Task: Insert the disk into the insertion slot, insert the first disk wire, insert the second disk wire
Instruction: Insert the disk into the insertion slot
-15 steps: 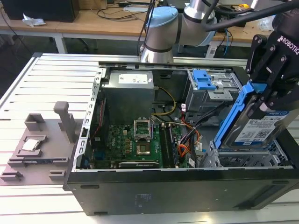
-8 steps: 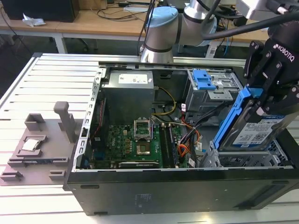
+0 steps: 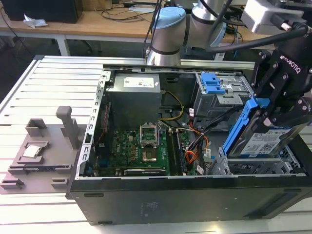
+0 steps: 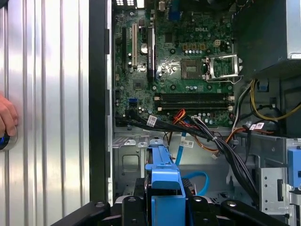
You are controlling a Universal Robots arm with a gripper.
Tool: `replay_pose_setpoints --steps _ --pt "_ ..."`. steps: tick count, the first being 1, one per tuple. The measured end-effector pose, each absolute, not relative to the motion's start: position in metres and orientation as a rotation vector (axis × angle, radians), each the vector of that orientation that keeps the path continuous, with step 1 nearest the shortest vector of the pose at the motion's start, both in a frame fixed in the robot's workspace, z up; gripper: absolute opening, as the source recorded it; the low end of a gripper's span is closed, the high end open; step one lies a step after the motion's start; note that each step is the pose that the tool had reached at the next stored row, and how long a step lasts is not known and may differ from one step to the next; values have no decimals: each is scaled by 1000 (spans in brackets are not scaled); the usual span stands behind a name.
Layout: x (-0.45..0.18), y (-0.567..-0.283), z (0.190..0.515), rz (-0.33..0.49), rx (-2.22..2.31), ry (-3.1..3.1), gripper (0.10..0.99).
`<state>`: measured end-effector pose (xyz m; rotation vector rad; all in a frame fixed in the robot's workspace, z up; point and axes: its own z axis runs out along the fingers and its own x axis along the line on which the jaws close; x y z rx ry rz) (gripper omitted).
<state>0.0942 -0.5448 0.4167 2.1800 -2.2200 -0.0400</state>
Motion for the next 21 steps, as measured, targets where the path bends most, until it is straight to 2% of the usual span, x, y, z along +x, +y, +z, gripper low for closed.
replay_pose_setpoints --steps 14,15,16,17,18,19,20,21 --pt "94 -545 400 -40 2180 -2220 365" --pt "94 -545 400 -40 2180 -2220 376" --pt "94 -545 400 -40 2180 -2220 439" --pt "94 -545 400 -40 2180 -2220 439" --pt "94 -545 400 -40 2180 -2220 424" --pt "94 -545 400 -40 2180 -2220 361" --pt "94 -545 400 -40 2180 -2220 361" --pt "94 -545 400 -40 2180 -2220 294"
